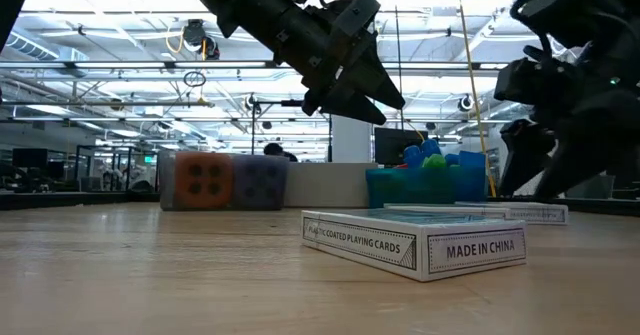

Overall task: Pick & Place Toys
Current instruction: Put the green deck of cards into the gray bin

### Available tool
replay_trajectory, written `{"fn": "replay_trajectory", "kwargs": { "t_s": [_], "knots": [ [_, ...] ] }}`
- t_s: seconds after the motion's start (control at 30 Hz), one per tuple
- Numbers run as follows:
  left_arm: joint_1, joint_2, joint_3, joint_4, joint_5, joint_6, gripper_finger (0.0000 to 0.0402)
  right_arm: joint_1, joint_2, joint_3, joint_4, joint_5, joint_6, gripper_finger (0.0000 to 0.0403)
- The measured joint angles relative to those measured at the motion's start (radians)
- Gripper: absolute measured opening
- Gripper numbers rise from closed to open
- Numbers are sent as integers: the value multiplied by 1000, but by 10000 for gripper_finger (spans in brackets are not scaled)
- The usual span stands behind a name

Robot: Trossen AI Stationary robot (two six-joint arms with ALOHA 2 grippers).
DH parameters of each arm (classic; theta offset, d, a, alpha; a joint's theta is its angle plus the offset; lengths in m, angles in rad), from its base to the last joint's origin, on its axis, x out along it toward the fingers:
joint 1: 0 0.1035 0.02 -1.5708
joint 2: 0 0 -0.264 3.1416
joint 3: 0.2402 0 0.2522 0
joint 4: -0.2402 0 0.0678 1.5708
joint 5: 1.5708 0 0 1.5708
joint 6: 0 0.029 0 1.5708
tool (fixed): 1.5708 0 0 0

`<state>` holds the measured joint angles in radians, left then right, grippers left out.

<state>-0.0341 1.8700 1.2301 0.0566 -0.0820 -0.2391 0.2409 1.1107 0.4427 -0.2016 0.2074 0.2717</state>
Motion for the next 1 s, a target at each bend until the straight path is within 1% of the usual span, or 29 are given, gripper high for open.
{"fn": "replay_trajectory", "kwargs": {
  "t_s": [0.1,0.23,0.3,0.43,0.53,0.73,0.83,0.97,1.0],
  "knots": [
    [0,0,0,0,0,5,237,0,0,0,0,-25,4,361],
    [0,0,0,0,0,6,237,0,0,1,-21,41,4,363],
    [0,0,0,0,0,7,237,0,0,-5,-17,57,4,363],
    [0,0,0,0,0,9,237,0,6,-33,2,44,13,363],
    [0,0,0,0,0,8,237,0,19,-56,22,3,33,363],
    [0,0,0,0,-2,8,237,-5,48,-88,70,23,51,363],
    [0,0,0,0,-7,8,237,-12,50,-90,69,26,68,349],
    [0,0,0,0,-7,5,237,-12,50,-90,69,27,82,310],
    [0,0,0,0,-7,2,237,-12,50,-90,70,27,83,305]
  ]
}}
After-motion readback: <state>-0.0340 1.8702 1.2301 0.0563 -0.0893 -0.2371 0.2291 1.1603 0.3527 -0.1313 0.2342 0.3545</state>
